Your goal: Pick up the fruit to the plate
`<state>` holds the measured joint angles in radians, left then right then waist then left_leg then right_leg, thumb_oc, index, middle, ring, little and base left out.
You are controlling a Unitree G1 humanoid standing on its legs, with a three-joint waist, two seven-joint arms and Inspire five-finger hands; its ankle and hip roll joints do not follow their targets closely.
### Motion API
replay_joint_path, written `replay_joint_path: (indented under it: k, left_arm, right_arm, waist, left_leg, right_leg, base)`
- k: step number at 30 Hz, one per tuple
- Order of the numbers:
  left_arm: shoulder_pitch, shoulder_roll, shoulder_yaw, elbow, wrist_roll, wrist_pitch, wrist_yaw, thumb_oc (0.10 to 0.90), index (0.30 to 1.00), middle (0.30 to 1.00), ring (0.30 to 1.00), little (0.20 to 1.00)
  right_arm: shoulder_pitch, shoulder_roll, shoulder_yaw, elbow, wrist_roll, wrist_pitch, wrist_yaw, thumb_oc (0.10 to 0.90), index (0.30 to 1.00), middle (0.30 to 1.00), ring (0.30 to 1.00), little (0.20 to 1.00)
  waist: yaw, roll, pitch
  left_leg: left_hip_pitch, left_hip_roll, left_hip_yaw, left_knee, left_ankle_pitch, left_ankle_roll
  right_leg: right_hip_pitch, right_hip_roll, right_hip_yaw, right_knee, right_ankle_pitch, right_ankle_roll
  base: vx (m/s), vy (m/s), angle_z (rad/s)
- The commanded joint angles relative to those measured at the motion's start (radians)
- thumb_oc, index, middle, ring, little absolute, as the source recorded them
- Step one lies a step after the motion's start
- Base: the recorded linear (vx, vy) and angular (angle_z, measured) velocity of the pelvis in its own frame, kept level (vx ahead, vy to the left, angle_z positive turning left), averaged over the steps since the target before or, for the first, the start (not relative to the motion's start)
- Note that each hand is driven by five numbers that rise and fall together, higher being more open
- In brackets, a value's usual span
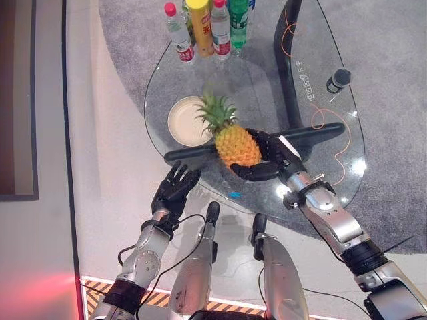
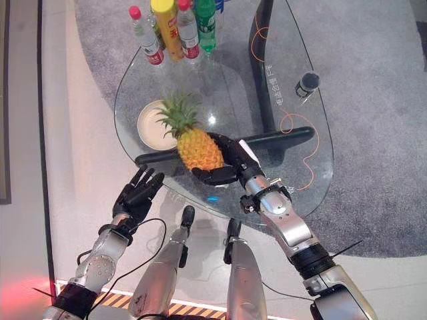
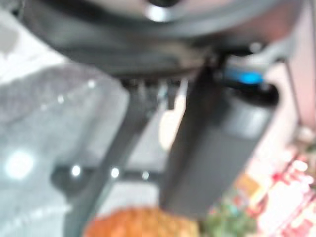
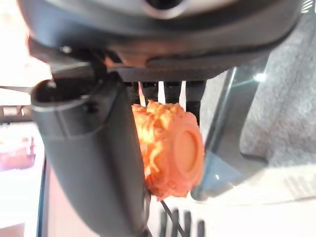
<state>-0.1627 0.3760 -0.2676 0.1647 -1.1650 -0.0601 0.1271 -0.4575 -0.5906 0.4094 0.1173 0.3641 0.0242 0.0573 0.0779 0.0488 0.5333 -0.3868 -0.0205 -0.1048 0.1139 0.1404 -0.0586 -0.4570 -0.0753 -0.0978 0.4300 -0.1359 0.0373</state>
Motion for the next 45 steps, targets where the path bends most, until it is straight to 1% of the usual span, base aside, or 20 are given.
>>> replay_joint_path:
  k: [1,3,5,9,16,18,22,25,27,29,33,37,39,41,45]
  left_arm:
    - [-0.018,0.05,0.014,-0.173,-0.079,-0.004,-0.091,0.8,0.9,0.9,0.9,0.9]
    - [-0.031,0.06,0.004,-0.198,-0.106,0.004,-0.106,0.8,0.9,0.9,0.9,0.9]
    - [-0.052,0.067,-0.009,-0.219,-0.133,0.01,-0.131,0.8,0.9,0.9,0.9,0.9]
    - [-0.072,0.068,-0.02,-0.242,-0.158,0.03,-0.169,0.8,0.9,0.9,0.9,0.9]
    - [-0.103,0.073,-0.044,-0.292,-0.27,0.066,-0.209,0.8,0.9,0.9,0.9,0.9]
    - [-0.105,0.071,-0.048,-0.301,-0.287,0.07,-0.22,0.8,0.9,0.9,0.9,0.9]
    - [-0.111,0.063,-0.062,-0.33,-0.324,0.046,-0.256,0.8,0.9,0.9,0.9,0.9]
    - [-0.113,0.052,-0.063,-0.34,-0.299,0.019,-0.263,0.8,0.9,0.9,0.9,0.9]
    - [-0.114,0.053,-0.065,-0.345,-0.291,0.004,-0.258,0.8,0.9,0.9,0.9,0.9]
    - [-0.12,0.055,-0.056,-0.342,-0.284,-0.002,-0.235,0.8,0.9,0.9,0.9,0.9]
    - [-0.12,0.056,-0.044,-0.329,-0.287,0.002,-0.227,0.8,0.9,0.9,0.9,0.9]
    - [-0.108,0.052,-0.023,-0.323,-0.285,0.015,-0.227,0.8,0.9,0.9,0.9,0.9]
    - [-0.106,0.046,-0.019,-0.319,-0.281,0.012,-0.226,0.8,0.9,0.9,0.9,0.9]
    - [-0.103,0.042,-0.011,-0.319,-0.275,0.013,-0.224,0.8,0.9,0.9,0.9,0.9]
    - [-0.09,0.04,0.003,-0.321,-0.274,0.014,-0.231,0.8,0.9,0.9,0.9,0.9]
  right_arm:
    - [-0.091,-0.021,-0.006,-0.238,-0.009,-0.123,0.092,0.1,0.3,0.3,0.3,0.2]
    - [-0.1,-0.029,0.017,-0.255,-0.001,-0.119,0.124,0.1,0.3,0.3,0.3,0.2]
    - [-0.115,-0.037,0.048,-0.274,0.014,-0.119,0.186,0.1,0.3,0.3,0.3,0.2]
    - [-0.135,-0.039,0.095,-0.284,0.002,-0.111,0.245,0.1,0.3,0.3,0.3,0.2]
    - [-0.154,-0.035,0.165,-0.295,0.005,-0.086,0.305,0.1,0.3,0.3,0.3,0.2]
    - [-0.155,-0.031,0.174,-0.294,0.007,-0.083,0.314,0.1,0.3,0.3,0.3,0.2]
    - [-0.162,-0.019,0.21,-0.292,-0.008,-0.066,0.354,0.1,0.3,0.3,0.3,0.2]
    - [-0.159,-0.01,0.22,-0.284,-0.012,-0.061,0.3,0.1,0.3,0.3,0.3,0.2]
    - [-0.157,-0.003,0.216,-0.272,-0.007,-0.071,0.27,0.1,0.3,0.3,0.3,0.2]
    - [-0.146,0.01,0.189,-0.254,0.0,-0.096,0.21,0.1,0.3,0.3,0.3,0.2]
    - [-0.133,0.018,0.149,-0.244,-0.009,-0.127,0.114,0.1,0.3,0.3,0.3,0.2]
    - [-0.099,0.023,0.078,-0.249,-0.015,-0.158,0.0,0.1,0.3,0.3,0.3,0.2]
    - [-0.086,0.034,0.05,-0.251,-0.02,-0.166,-0.017,0.1,0.3,0.3,0.3,0.2]
    - [-0.072,0.04,0.027,-0.26,-0.029,-0.159,-0.027,0.1,0.3,0.3,0.3,0.2]
    - [-0.055,0.034,0.014,-0.283,-0.047,-0.134,0.009,0.1,0.3,0.3,0.3,0.2]
  waist:
    - [-0.019,-0.036,-0.013]
    - [-0.018,-0.038,-0.013]
    - [-0.017,-0.041,-0.013]
    - [-0.013,-0.041,-0.013]
    - [-0.009,-0.041,-0.013]
    - [-0.008,-0.04,-0.013]
    - [-0.003,-0.038,-0.013]
    - [-0.002,-0.037,-0.013]
    - [-0.001,-0.035,-0.013]
    - [-0.002,-0.035,-0.013]
    - [-0.005,-0.037,-0.013]
    - [-0.013,-0.038,-0.013]
    - [-0.018,-0.038,-0.013]
    - [-0.023,-0.038,-0.013]
    - [-0.027,-0.037,-0.013]
  left_leg:
    - [0.008,-0.101,0.055,0.151,-0.16,0.063]
    - [0.007,-0.103,0.052,0.151,-0.16,0.064]
    - [0.008,-0.104,0.049,0.148,-0.159,0.066]
    - [0.007,-0.105,0.046,0.146,-0.157,0.065]
    - [0.009,-0.109,0.036,0.137,-0.152,0.064]
    - [0.008,-0.11,0.033,0.136,-0.151,0.064]
    - [0.012,-0.112,0.024,0.125,-0.147,0.065]
    - [0.018,-0.113,0.02,0.123,-0.147,0.065]
    - [0.019,-0.114,0.018,0.123,-0.147,0.065]
    - [0.021,-0.115,0.014,0.125,-0.151,0.066]
    - [0.023,-0.116,0.014,0.125,-0.153,0.067]
    - [0.028,-0.115,0.015,0.125,-0.158,0.068]
    - [0.028,-0.113,0.017,0.126,-0.161,0.069]
    - [0.03,-0.113,0.017,0.124,-0.162,0.069]
    - [0.027,-0.111,0.018,0.124,-0.163,0.067]
  right_leg:
    - [0.111,0.046,0.052,-0.23,0.137,0.03]
    - [0.109,0.047,0.055,-0.229,0.137,0.032]
    - [0.108,0.048,0.06,-0.23,0.138,0.035]
    - [0.106,0.049,0.063,-0.231,0.14,0.036]
    - [0.104,0.052,0.071,-0.231,0.139,0.04]
    - [0.104,0.052,0.072,-0.231,0.139,0.04]
    - [0.101,0.054,0.077,-0.229,0.138,0.041]
    - [0.107,0.054,0.079,-0.23,0.138,0.04]
    - [0.109,0.053,0.078,-0.23,0.136,0.039]
    - [0.108,0.053,0.078,-0.225,0.133,0.04]
    - [0.109,0.054,0.077,-0.223,0.132,0.043]
    - [0.113,0.055,0.08,-0.225,0.132,0.044]
    - [0.11,0.055,0.081,-0.222,0.131,0.046]
    - [0.11,0.057,0.084,-0.223,0.131,0.046]
    - [0.108,0.055,0.087,-0.223,0.13,0.048]
  base:
    - [-0.02,-0.043,0.0]
    - [0.0,-0.032,0.01]
    - [0.0,-0.015,0.01]
    - [0.0,-0.004,0.01]
    - [0.0,-0.002,0.01]
    - [0.0,0.0,0.0]
    - [0.0,0.0,0.0]
    - [0.0,0.0,0.0]
    - [0.02,0.012,0.03]
    - [0.0,0.0,0.0]
    - [0.0,0.0,0.0]
    - [0.0,0.0,0.0]
    - [0.0,0.0,0.0]
    - [0.0,0.0,0.0]
    - [0.0,0.0,0.0]
